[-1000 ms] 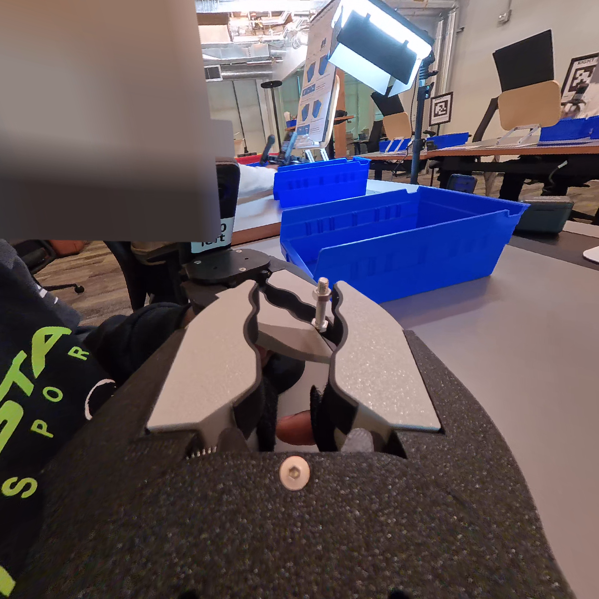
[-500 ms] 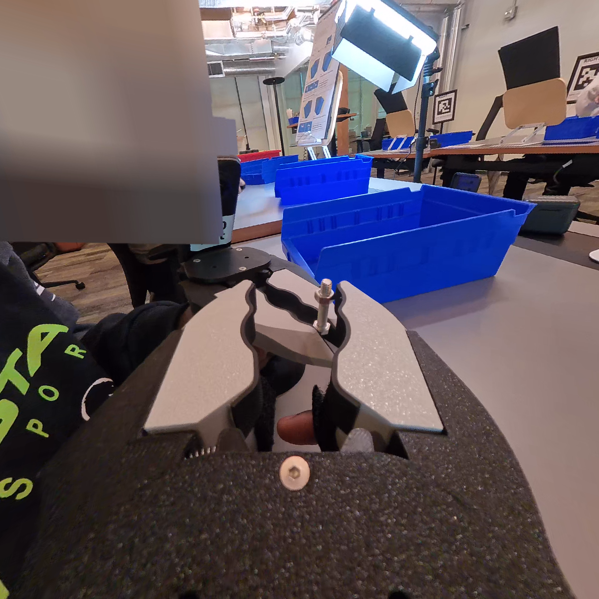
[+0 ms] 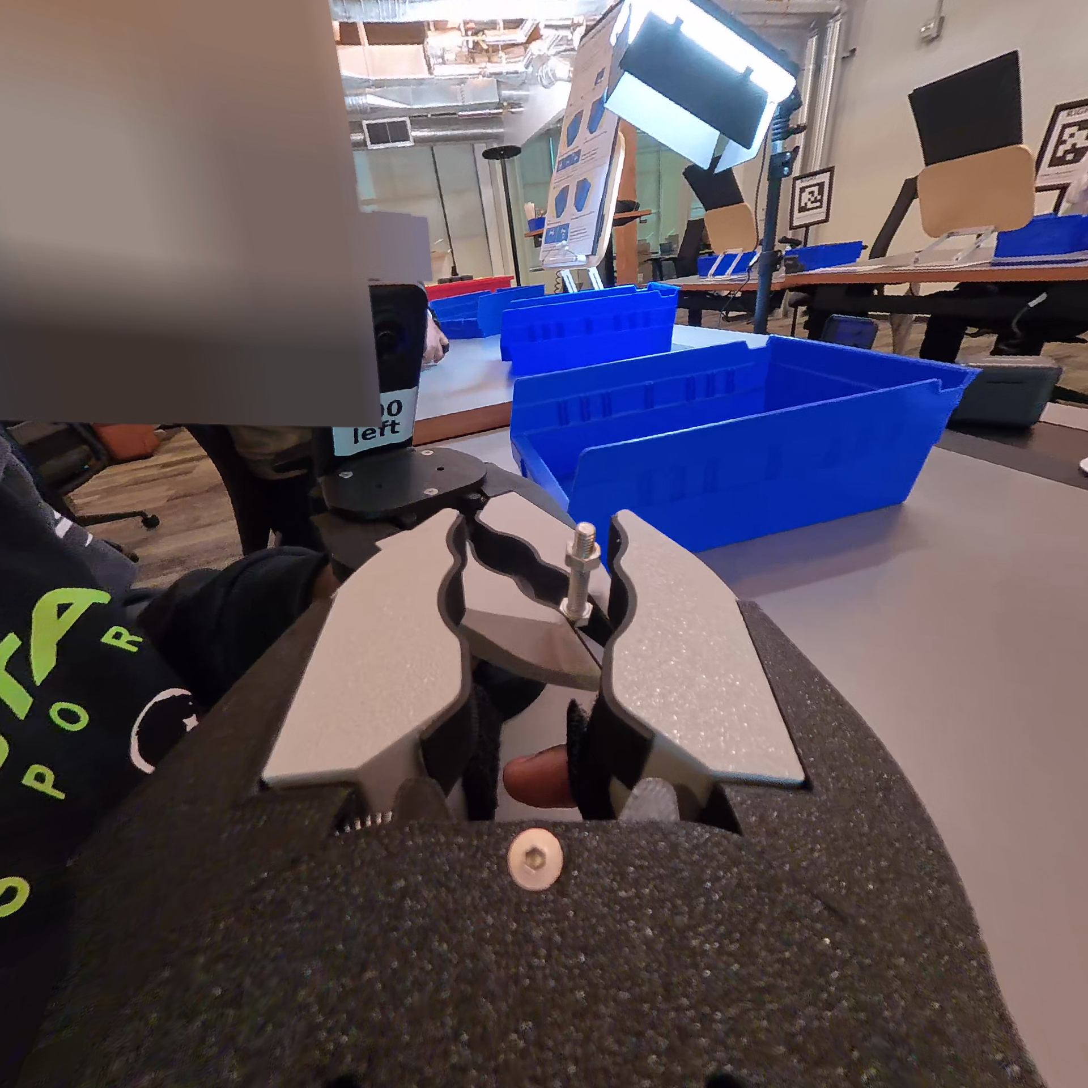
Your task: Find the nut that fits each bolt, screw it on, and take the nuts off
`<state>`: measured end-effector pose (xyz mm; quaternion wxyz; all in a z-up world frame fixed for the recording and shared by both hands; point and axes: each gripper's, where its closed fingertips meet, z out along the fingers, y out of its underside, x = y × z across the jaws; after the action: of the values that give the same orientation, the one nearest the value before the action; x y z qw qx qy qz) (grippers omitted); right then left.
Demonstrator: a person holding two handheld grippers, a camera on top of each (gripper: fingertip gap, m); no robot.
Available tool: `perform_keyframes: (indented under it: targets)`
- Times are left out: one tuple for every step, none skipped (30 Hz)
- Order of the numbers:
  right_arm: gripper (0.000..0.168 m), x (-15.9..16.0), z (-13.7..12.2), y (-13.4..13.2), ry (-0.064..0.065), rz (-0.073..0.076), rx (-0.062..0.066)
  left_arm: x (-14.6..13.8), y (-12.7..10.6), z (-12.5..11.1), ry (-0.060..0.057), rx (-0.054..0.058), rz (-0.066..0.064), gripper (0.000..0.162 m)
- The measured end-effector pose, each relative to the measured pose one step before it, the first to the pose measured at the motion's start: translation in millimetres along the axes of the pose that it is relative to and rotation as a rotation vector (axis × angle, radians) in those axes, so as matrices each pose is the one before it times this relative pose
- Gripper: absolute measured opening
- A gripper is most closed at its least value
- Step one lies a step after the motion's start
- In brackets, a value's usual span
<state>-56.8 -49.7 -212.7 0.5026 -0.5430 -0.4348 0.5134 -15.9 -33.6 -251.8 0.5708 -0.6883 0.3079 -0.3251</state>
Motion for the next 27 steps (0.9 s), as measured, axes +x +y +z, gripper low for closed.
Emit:
perform_keyframes:
  targets:
    - [0.046,-0.68,0.84,0.52,-0.0043,0.0025,-0.0007,0.27,0.57,0.46,-0.0022,-0.0045,0.0057,0.01]
    - [0.046,-0.74,0.0,0.27,-0.0029,0.0038,-0.0012,-0.02,0.21,0.17,-0.0023,-0.0016,0.0025,0.01]
    - [0.046,-0.47,-0.85,0.04,0.0013,0.0031,-0.0001,-0.35,-0.18,-0.15,-0.0014,0.0015,-0.002,0.01]
    - [0.046,0.16,-1.66,-0.26,0.0053,0.0005,-0.0002,-0.32,-0.45,-0.39,0.0001,0.0038,-0.0041,0.01]
    - [0.045,-0.02,-2.43,-0.16,0.0048,-0.0008,-0.0009,-0.96,-0.6,-0.49,-0.0036,0.0049,-0.0056,0.01]
    - [0.044,0.1,-2.73,0.1,0.0044,0.0,-0.0024,-0.33,-0.48,-0.28,0.0009,0.0036,-0.0047,0.01]
    - [0.043,-0.02,-3.26,0.05,0.005,0.0021,-0.0028,-0.5,-0.23,-0.24,-0.0014,0.0025,-0.0038,0.01]
    - [0.042,-0.26,-3.53,0.25,0.0044,0.0022,-0.0034,-0.41,-0.12,-0.16,-0.0024,0.001,-0.0012,0.01]
    - [0.04,-0.22,-3.7,0.45,0.004,-0.0003,-0.0055,0.13,-0.1,0.01,0.0003,0.0001,0.0009,0.01]
    - [0.032,-1.4,-3.96,0.6,-0.0042,-0.0061,-0.0083,-0.16,0.1,0.1,-0.0019,-0.0009,0.0005,0.01]
    - [0.026,-2.11,-3.71,0.68,-0.01,-0.0095,-0.0116,-0.02,0.17,0.07,0.0006,-0.0008,-0.0009,0.01]
    - [0.026,-0.63,-3.12,0.32,-0.0005,-0.011,-0.0136,0.03,-0.11,-0.1,0.0007,0.0009,-0.0009,0.01]
    - [0.025,1.5,-2.69,-0.77,0.0121,-0.0139,-0.0117,-0.03,-0.13,-0.09,0.0006,0.001,-0.0002,0.01]
    - [0.024,2.59,-1.99,-2.09,0.017,-0.0166,-0.0056,0.12,0.06,-0.01,0.0003,-0.0004,0.0009,0.01]
    - [0.023,3.25,-1.21,-3.37,0.0179,-0.016,0.0007,0.41,0.22,0.16,0.0009,-0.0016,0.0023,0.01]
    - [0.02,3.51,-0.37,-3.83,0.0176,-0.0121,0.0031,0.35,0.16,0.08,0.0004,-0.0018,0.0036,0.01]
    - [0.017,3.27,0.48,-3.3,0.0133,-0.0066,0.0002,0.26,0.26,0.11,-0.0012,-0.0017,0.0037,0.01]
    - [0.016,2.48,1.46,-2.11,0.006,-0.002,-0.0064,0.23,0.29,0.2,-0.0004,-0.0022,0.0034,0.01]
    - [0.014,1.59,2.13,-0.78,0.0005,-0.0007,-0.0125,0.32,0.31,0.18,0.0001,-0.0024,0.003,0.01]
    - [0.014,1.39,2.35,0.16,-0.0003,-0.0014,-0.0148,0.16,0.27,0.18,-0.0003,-0.0022,0.0024,0.01]
    - [0.013,1.04,2.31,0.79,0.0002,-0.0022,-0.0144,0.19,0.18,0.16,0.0002,-0.0014,0.0022,0.01]
    - [0.012,0.62,1.96,1.2,-0.0008,-0.0025,-0.0145,0.19,0.12,0.11,0.0004,-0.0009,0.0017,0.01]
    - [0.011,0.03,1.76,1.8,-0.0024,-0.0023,-0.0154,0.13,0.03,-0.04,0.0,-0.0001,0.0011,0.01]
    - [0.011,-0.21,1.39,1.54,-0.0032,-0.0017,-0.0133,0.05,-0.02,-0.11,0.0005,0.0003,0.0004,0.01]
    - [0.01,-0.42,1.05,1.15,-0.0033,-0.0012,-0.0082,0.04,0.0,0.05,0.0008,-0.0001,-0.0002,0.01]
    - [0.01,-0.37,0.65,0.44,-0.0029,-0.0009,-0.0036,0.04,0.02,-0.01,0.0005,-0.0002,0.0003,0.01]
    - [0.01,-0.35,0.42,0.03,-0.002,-0.0013,-0.0007,0.18,0.07,-0.01,0.0008,-0.0004,0.001,0.01]
